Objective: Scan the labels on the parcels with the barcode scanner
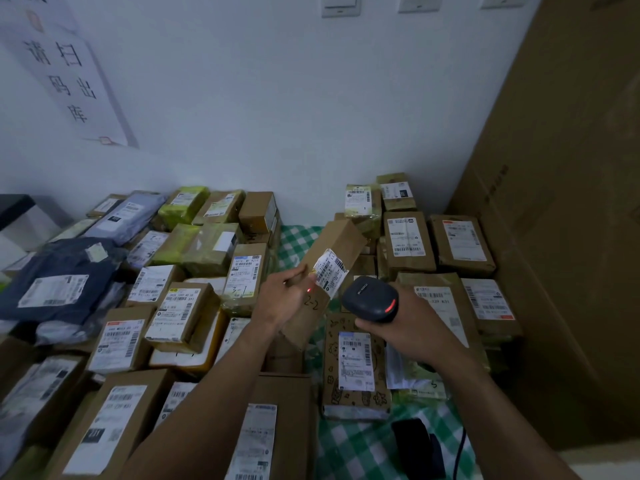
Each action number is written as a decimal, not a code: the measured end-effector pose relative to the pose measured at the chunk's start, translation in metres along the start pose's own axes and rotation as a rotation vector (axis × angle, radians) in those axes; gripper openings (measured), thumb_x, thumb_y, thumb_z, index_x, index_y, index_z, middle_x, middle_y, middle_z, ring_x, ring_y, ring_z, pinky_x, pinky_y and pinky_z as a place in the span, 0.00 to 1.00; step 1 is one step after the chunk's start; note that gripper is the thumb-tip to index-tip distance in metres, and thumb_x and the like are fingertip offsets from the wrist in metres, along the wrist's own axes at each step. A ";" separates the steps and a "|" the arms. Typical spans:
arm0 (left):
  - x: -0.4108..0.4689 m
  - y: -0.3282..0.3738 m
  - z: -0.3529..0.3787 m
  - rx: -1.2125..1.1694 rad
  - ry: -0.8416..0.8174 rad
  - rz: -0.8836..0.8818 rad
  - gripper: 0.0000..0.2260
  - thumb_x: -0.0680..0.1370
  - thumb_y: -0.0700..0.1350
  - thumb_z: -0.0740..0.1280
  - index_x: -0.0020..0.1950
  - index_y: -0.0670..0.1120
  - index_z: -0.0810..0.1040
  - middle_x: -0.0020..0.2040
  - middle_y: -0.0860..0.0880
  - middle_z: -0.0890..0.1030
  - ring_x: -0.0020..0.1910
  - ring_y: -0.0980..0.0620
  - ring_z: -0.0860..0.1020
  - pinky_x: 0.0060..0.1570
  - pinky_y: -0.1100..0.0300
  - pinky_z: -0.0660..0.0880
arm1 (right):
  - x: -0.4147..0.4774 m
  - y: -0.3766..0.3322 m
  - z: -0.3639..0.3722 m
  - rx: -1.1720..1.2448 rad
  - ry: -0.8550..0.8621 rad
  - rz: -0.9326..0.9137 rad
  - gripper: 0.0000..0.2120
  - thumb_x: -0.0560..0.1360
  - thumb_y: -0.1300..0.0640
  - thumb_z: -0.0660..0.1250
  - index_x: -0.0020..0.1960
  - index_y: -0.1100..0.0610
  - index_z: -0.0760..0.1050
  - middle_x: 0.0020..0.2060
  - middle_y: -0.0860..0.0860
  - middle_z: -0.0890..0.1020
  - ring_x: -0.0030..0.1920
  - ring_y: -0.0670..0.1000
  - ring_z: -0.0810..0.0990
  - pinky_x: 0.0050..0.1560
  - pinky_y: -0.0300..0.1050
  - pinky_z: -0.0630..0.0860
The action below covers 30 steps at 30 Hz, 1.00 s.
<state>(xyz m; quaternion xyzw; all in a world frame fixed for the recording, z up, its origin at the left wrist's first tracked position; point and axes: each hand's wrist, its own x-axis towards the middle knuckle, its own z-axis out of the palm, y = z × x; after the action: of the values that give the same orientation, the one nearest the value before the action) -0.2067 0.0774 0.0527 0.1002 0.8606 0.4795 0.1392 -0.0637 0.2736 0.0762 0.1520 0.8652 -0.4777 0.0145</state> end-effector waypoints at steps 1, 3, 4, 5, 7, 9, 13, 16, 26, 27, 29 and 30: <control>0.001 0.000 0.001 -0.011 -0.004 -0.003 0.22 0.81 0.54 0.69 0.74 0.51 0.75 0.70 0.50 0.78 0.53 0.62 0.75 0.41 0.74 0.67 | 0.000 0.001 0.000 -0.001 -0.001 0.005 0.29 0.71 0.47 0.81 0.67 0.45 0.73 0.55 0.40 0.80 0.56 0.44 0.79 0.55 0.43 0.75; 0.001 0.002 0.001 -0.014 -0.011 -0.012 0.21 0.81 0.54 0.69 0.74 0.51 0.75 0.70 0.50 0.79 0.49 0.64 0.74 0.40 0.74 0.66 | 0.001 0.001 0.000 -0.002 0.002 0.009 0.28 0.70 0.47 0.81 0.67 0.45 0.73 0.54 0.39 0.80 0.56 0.44 0.79 0.54 0.43 0.75; 0.001 0.001 0.001 -0.013 -0.009 -0.013 0.21 0.81 0.54 0.70 0.73 0.52 0.76 0.69 0.50 0.79 0.50 0.64 0.74 0.41 0.74 0.65 | 0.000 0.001 0.000 -0.003 0.002 0.009 0.28 0.70 0.47 0.81 0.66 0.45 0.73 0.54 0.39 0.80 0.56 0.43 0.79 0.54 0.42 0.74; 0.002 0.000 0.001 -0.010 -0.004 -0.011 0.21 0.81 0.55 0.70 0.73 0.52 0.76 0.70 0.50 0.79 0.52 0.62 0.75 0.41 0.74 0.65 | 0.000 0.002 0.000 -0.005 0.001 0.008 0.28 0.70 0.47 0.81 0.67 0.45 0.74 0.54 0.39 0.80 0.56 0.43 0.79 0.53 0.42 0.74; 0.002 -0.001 0.000 -0.002 0.003 -0.013 0.22 0.80 0.56 0.71 0.73 0.53 0.76 0.70 0.51 0.79 0.55 0.61 0.75 0.43 0.74 0.66 | 0.000 0.003 0.000 -0.011 -0.002 0.001 0.29 0.70 0.47 0.81 0.67 0.46 0.74 0.56 0.40 0.81 0.56 0.43 0.79 0.52 0.41 0.74; 0.003 -0.002 -0.002 0.002 0.011 -0.015 0.23 0.80 0.56 0.71 0.73 0.52 0.76 0.71 0.51 0.79 0.57 0.59 0.75 0.53 0.70 0.70 | 0.001 0.003 0.000 -0.019 -0.006 -0.004 0.29 0.70 0.47 0.81 0.68 0.46 0.74 0.57 0.41 0.82 0.56 0.43 0.80 0.52 0.40 0.75; 0.005 -0.007 -0.001 0.025 0.002 -0.024 0.24 0.79 0.59 0.70 0.73 0.54 0.76 0.72 0.51 0.77 0.64 0.55 0.76 0.66 0.55 0.72 | 0.002 0.002 0.000 -0.033 -0.028 -0.003 0.28 0.71 0.47 0.81 0.67 0.46 0.73 0.55 0.40 0.81 0.55 0.41 0.79 0.49 0.35 0.73; 0.006 -0.012 -0.001 0.002 0.002 -0.021 0.24 0.80 0.59 0.70 0.74 0.55 0.76 0.70 0.51 0.78 0.62 0.54 0.77 0.58 0.58 0.74 | 0.004 0.005 0.001 -0.008 -0.024 0.001 0.28 0.71 0.47 0.81 0.67 0.45 0.74 0.56 0.39 0.81 0.55 0.42 0.79 0.51 0.38 0.73; -0.005 -0.059 0.010 0.051 0.070 -0.151 0.21 0.85 0.47 0.63 0.76 0.41 0.68 0.69 0.42 0.76 0.62 0.52 0.74 0.56 0.66 0.71 | 0.007 0.024 0.011 0.022 -0.060 0.057 0.24 0.74 0.47 0.79 0.65 0.40 0.72 0.55 0.38 0.80 0.52 0.36 0.77 0.50 0.35 0.73; -0.001 -0.063 0.013 0.078 0.051 -0.152 0.19 0.85 0.47 0.63 0.75 0.41 0.69 0.67 0.42 0.78 0.59 0.53 0.74 0.53 0.65 0.72 | 0.007 0.024 0.012 0.015 -0.067 0.058 0.26 0.73 0.47 0.79 0.68 0.42 0.72 0.55 0.38 0.80 0.52 0.36 0.77 0.50 0.34 0.73; 0.008 -0.074 0.019 0.129 0.044 -0.187 0.17 0.85 0.52 0.63 0.72 0.49 0.70 0.64 0.42 0.79 0.61 0.46 0.78 0.56 0.55 0.77 | 0.010 0.026 0.014 -0.008 -0.082 0.059 0.28 0.73 0.45 0.78 0.70 0.44 0.72 0.56 0.38 0.79 0.52 0.36 0.77 0.49 0.31 0.72; 0.015 -0.084 0.022 0.188 0.043 -0.223 0.15 0.84 0.56 0.63 0.69 0.55 0.69 0.64 0.41 0.77 0.63 0.40 0.78 0.58 0.48 0.78 | 0.011 0.026 0.015 -0.014 -0.083 0.065 0.29 0.73 0.45 0.78 0.71 0.44 0.72 0.56 0.38 0.79 0.52 0.36 0.76 0.48 0.30 0.71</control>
<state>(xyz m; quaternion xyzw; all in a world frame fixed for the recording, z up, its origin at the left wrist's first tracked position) -0.2161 0.0558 -0.0323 0.0064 0.9103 0.3803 0.1630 -0.0689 0.2773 0.0447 0.1597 0.8619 -0.4767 0.0670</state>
